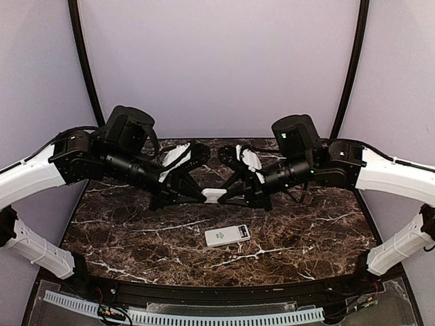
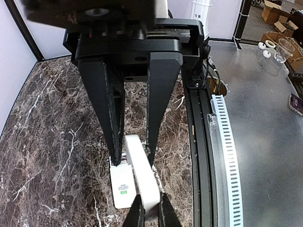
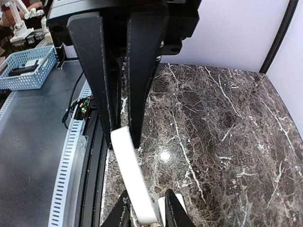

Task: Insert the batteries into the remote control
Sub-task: Pass from the left arm to the right, then pass from the right arm to the left

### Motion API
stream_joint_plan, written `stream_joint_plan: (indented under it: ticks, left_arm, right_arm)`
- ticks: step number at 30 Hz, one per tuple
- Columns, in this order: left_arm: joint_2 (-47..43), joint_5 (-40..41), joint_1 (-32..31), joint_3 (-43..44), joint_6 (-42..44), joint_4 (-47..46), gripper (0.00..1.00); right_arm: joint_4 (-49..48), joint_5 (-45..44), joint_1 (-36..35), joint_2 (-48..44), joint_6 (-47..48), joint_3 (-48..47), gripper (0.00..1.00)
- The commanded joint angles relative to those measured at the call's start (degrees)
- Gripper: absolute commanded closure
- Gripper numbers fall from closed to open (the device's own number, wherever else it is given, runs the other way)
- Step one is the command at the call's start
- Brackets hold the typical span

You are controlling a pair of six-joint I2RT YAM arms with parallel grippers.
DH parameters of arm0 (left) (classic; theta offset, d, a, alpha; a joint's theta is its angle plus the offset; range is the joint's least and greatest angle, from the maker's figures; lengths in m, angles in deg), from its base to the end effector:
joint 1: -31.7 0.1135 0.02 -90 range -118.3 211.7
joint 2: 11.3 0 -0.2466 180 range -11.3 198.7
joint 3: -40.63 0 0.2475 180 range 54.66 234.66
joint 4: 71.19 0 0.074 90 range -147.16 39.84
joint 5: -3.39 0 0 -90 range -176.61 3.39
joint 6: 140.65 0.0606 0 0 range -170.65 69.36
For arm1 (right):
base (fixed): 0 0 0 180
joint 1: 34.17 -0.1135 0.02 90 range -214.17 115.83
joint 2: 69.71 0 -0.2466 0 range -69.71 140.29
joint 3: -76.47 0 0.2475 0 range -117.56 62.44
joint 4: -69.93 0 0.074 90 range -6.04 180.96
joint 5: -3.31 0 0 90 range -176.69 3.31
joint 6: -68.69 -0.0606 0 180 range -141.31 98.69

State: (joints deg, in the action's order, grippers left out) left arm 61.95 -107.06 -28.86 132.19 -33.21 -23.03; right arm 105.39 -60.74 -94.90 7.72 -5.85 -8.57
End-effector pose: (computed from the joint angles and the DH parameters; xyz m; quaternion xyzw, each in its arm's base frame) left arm 0.1277 -0.2693 0.3623 0.6051 0.6059 -0.3241 0.4022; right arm 0.1359 0.2967 0.3269 -0.6061 0.5853 0.3711 0.3902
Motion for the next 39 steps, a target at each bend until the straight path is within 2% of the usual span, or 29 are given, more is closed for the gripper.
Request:
stream_joint_plan:
  ticks: [1,8,17,23,24,25,26,27,28,29,31,33,36,39]
  left_arm:
    - [-0.47,-0.9,0.02,0.04,0.88,-0.03,1.0]
    - [-0.22,-1.33,0.04,0.07,1.07,0.21,1.0]
    - [-1.19,-1.51,0.09,-0.24,0.54,-0.62,1.0]
    - [-2.36,-1.36,0.04,-1.19,-0.25,-2.73,0.98]
    - [-2.6,-1.27,0.02,-1.35,-0.36,-3.38,0.95]
    - [-2.94,-1.0,0.07,-1.69,-0.7,-3.77,0.8]
    - [-3.21,-0.78,0.08,-1.91,-0.89,-4.81,0.69]
    - [-3.95,-0.09,0.08,-2.45,-1.48,-5.45,0.51]
    - [-4.37,0.29,0.08,-2.81,-1.76,-7.1,0.43]
    - [-5.52,1.26,0.09,-3.77,-2.42,-8.0,0.31]
    - [-7.86,2.87,0.09,-5.8,-3.58,-11.92,0.21]
    - [-10.85,3.89,0.15,-8.7,-4.88,-18.72,0.16]
    - [-14.58,1.19,0.17,-14.14,-7.22,-26.8,0.15]
    - [-17.47,-0.61,0.17,-18.04,-10.7,-38.62,0.19]
  right_arm:
    - [-1.48,0.73,0.18,-0.7,-0.55,-1.47,0.74]
    - [-2.26,2.97,0.23,0.74,-0.4,-2.7,0.79]
    - [0.12,6.38,0.22,2.07,-0.06,-4.18,1.0]
    - [-1.5,6.43,0.18,0.28,-1.14,-3.02,1.0]
    - [-1.91,6.28,0.24,-0.06,-1.36,-2.81,1.0]
    - [-2.43,5.93,0.18,-0.42,-1.73,-2.6,1.0]
    - [-3.04,5.48,0.21,-0.75,-2.21,-2.44,1.0]
    - [-3.63,4.97,0.24,-1.09,-2.79,-2.35,1.0]
    - [-4.45,4.52,0.34,-1.58,-3.38,-2.18,1.0]
    - [-5.3,4.18,0.46,-2.03,-4.2,-1.94,1.0]
    - [-9.08,3.74,0.76,-3.27,-6.44,-1.22,1.0]
    - [-13.74,3.19,0.87,-4.41,-9.73,-0.11,1.0]
    - [-21.68,2.0,0.92,-5.65,-15.3,2.09,1.0]
    - [-31.17,0.19,0.88,-6.58,-20.98,4.68,1.0]
